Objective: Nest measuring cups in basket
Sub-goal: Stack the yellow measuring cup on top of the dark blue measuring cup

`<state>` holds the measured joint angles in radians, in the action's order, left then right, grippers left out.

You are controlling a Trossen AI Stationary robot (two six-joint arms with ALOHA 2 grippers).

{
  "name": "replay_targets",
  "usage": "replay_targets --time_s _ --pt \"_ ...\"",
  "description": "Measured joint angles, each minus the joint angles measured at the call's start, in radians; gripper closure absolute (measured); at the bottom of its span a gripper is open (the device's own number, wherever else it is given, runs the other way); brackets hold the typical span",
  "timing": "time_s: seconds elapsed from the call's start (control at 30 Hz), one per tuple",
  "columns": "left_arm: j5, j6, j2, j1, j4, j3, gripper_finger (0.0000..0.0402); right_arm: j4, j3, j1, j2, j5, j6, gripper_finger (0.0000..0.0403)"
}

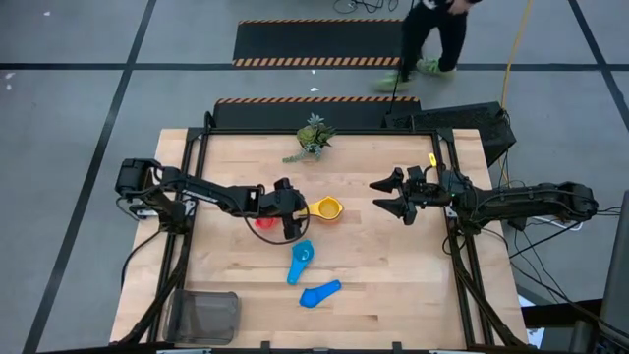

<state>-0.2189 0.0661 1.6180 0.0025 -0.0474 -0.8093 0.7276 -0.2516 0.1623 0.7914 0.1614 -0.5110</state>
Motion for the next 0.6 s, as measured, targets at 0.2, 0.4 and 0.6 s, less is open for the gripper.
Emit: replay_targets --time_s 0.2,0.4,0.6 --pt "-0.006 -0.014 0.036 0.011 -0.028 0.001 0.0078 0.001 0.000 0.000 0.000 0.000 0.000 0.0095" --pt "-0.006 -0.080 0.135 0.031 -0.061 0.002 0.0078 0.009 0.000 0.000 -0.001 0.000 0.000 0.0095" --pt "-0.005 -0.087 0.139 0.043 -0.058 0.001 0.0086 0.009 0.000 0.000 -0.001 0.000 0.001 0.0095"
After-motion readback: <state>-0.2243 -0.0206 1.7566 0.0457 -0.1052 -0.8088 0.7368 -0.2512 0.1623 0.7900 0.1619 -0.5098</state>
